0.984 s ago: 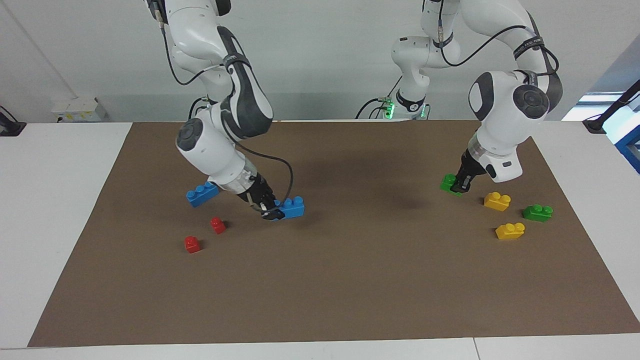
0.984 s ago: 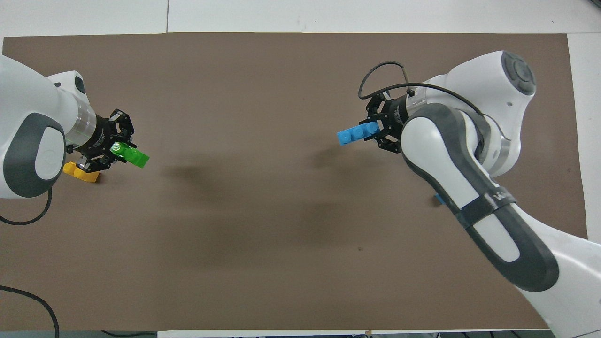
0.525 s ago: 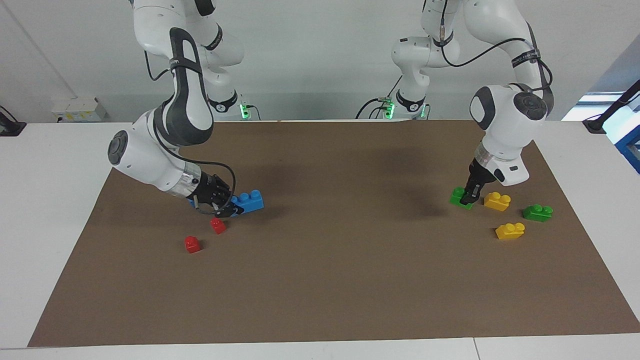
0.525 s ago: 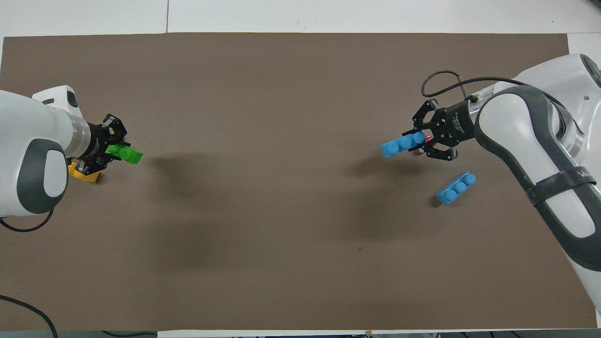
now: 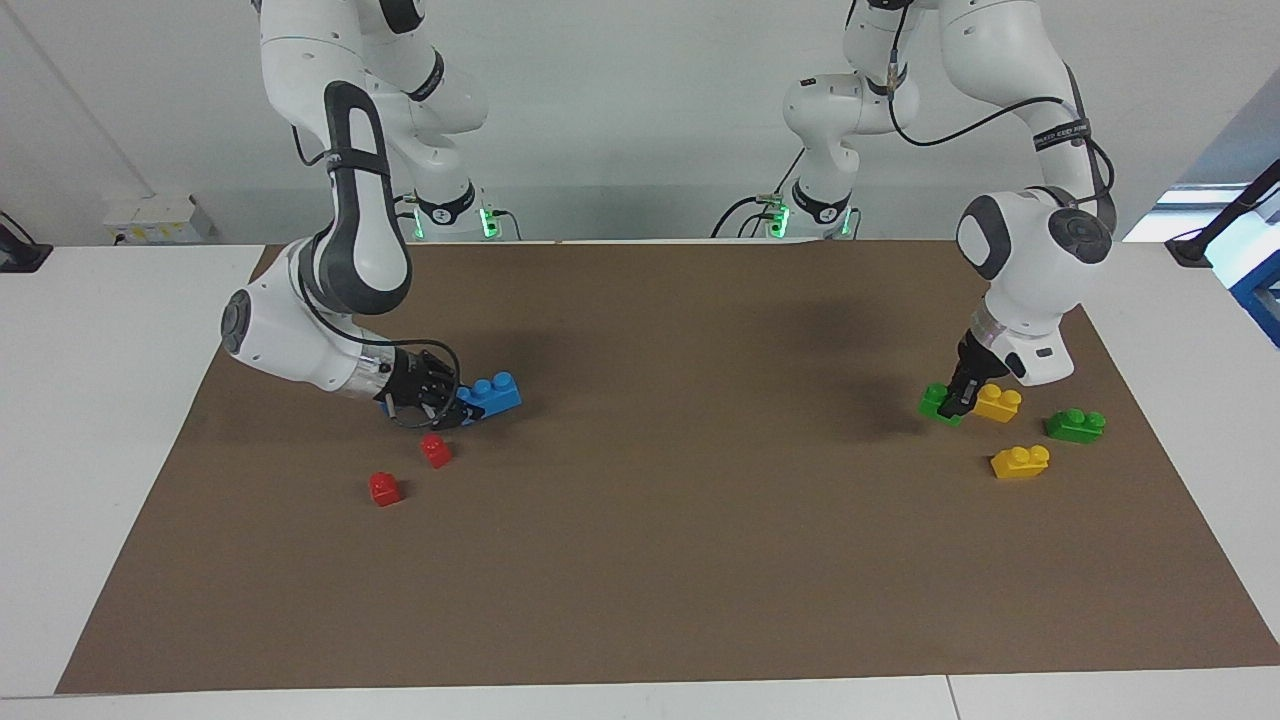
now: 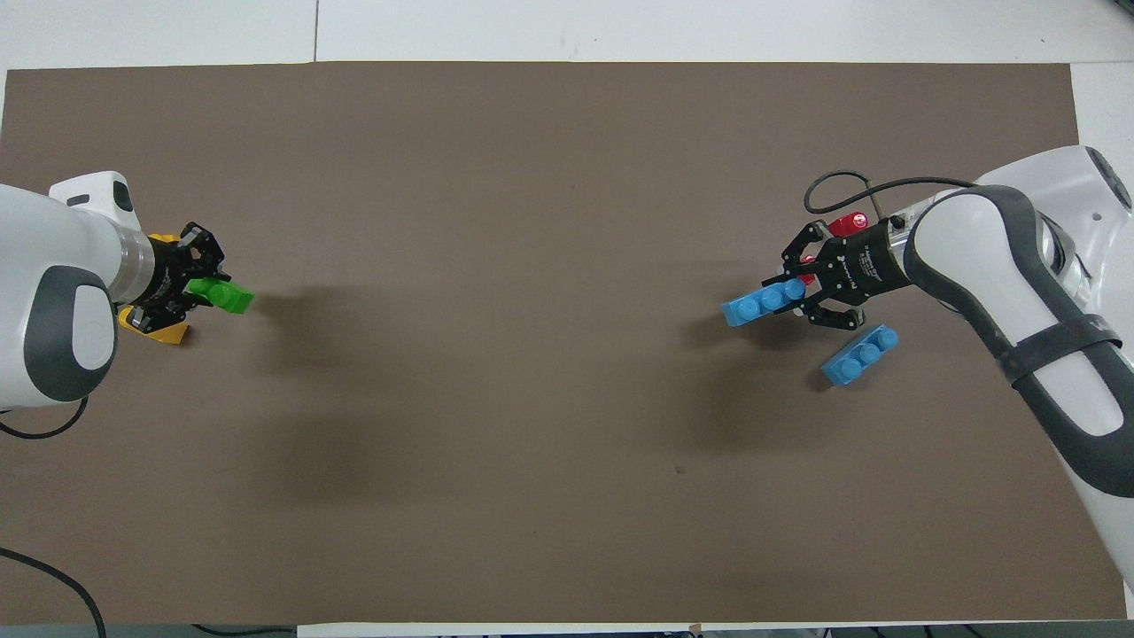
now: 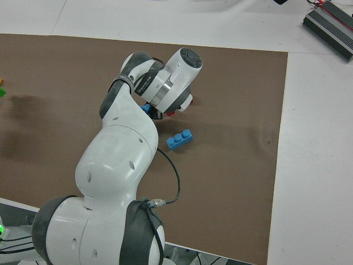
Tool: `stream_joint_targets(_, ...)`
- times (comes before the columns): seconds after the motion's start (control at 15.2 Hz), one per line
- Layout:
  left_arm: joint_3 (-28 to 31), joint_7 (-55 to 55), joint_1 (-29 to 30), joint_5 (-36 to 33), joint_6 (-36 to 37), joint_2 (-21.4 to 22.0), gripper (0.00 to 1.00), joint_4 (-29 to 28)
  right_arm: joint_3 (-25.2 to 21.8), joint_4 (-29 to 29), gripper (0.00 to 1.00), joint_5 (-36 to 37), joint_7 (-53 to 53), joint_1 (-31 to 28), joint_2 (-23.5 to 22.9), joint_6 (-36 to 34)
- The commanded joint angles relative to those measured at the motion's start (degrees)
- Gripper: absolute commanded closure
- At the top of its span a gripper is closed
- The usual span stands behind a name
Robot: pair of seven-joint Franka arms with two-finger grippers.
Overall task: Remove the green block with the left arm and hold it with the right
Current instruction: 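Carry the green block toward the yellow blocks while the right gripper carries blue, then release the green block with the left gripper while the right gripper lowers blue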
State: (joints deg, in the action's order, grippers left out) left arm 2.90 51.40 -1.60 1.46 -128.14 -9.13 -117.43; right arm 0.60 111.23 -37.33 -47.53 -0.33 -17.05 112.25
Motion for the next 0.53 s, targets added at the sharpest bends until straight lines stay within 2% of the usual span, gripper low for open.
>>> stream_joint_targets(0.0, -0.62, -1.57, 0.72, 3.18, -1.41, -1.76, 1.00, -0.26, 0.55, 2.05, 1.00, -1.34, 3.31, -1.33, 0.44, 0.42)
stream_joint_targets(0.33, -0.62, -3.23, 0.63, 3.37, -3.08, -4.40, 1.00, 1.05, 0.55, 2.23, 1.00, -1.34, 4.20, -2.92, -0.79, 0.25)
stream_joint_targets(0.39, -0.62, -5.42, 0.72, 3.54, -3.08, -4.75, 1.00, 1.32, 0.46, 2.23, 0.97, -1.34, 4.29, -3.27, -1.23, 0.25)
stream_joint_targets(0.46, -0.62, -6.22, 0.98, 3.72, -3.17, -4.84, 1.00, 1.41, 0.46, 2.32, 1.00, -1.34, 5.07, -3.53, -1.41, 0.25)
